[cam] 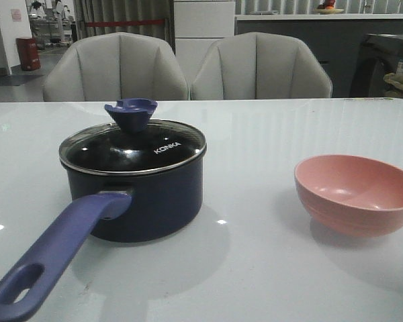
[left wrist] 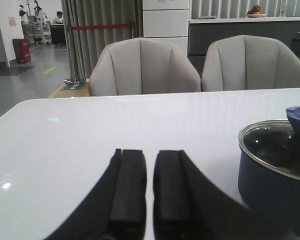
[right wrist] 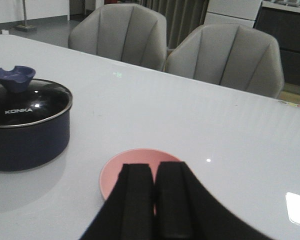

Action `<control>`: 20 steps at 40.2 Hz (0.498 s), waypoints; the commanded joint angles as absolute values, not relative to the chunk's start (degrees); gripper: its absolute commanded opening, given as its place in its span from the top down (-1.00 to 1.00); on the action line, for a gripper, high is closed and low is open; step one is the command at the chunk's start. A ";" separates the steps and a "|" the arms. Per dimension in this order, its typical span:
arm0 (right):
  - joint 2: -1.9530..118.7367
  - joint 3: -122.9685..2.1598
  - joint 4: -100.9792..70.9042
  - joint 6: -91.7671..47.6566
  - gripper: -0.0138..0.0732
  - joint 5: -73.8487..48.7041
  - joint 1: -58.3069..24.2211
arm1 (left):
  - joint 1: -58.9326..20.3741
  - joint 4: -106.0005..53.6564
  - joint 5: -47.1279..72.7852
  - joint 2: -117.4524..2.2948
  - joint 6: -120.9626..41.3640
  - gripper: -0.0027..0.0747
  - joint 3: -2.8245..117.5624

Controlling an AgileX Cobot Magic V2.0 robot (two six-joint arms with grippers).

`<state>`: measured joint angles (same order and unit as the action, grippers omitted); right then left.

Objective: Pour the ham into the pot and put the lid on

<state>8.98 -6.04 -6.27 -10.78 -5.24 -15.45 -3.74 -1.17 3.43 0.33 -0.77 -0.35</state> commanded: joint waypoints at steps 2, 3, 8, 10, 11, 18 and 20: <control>9.62 -3.97 3.05 -0.42 0.33 6.22 -11.60 | -3.67 -1.14 -1.23 1.59 -0.39 0.56 -2.16; 9.62 -3.35 3.80 0.62 0.33 6.86 -10.70 | -3.67 -1.14 -1.23 1.59 -0.39 0.56 -2.16; 8.00 -0.74 3.98 4.31 0.33 7.31 -5.05 | -3.67 -1.14 -1.23 1.59 -0.39 0.56 -2.16; 6.61 0.00 3.98 4.53 0.33 7.38 -3.79 | -3.67 -1.14 -1.23 1.59 -0.39 0.56 -2.16; 5.89 0.54 3.98 4.53 0.33 7.43 -3.44 | -3.67 -1.14 -1.23 1.59 -0.39 0.56 -2.16; -1.90 2.07 3.78 4.53 0.33 3.44 -3.43 | -3.67 -1.14 -1.23 1.59 -0.39 0.56 -2.16; -1.55 2.07 3.72 4.53 0.33 3.31 -3.43 | -3.67 -1.14 -1.23 1.46 -0.39 0.56 -2.16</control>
<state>-0.27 1.48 3.06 4.42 0.61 -3.74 -3.74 -1.17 3.43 0.33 -0.77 -0.35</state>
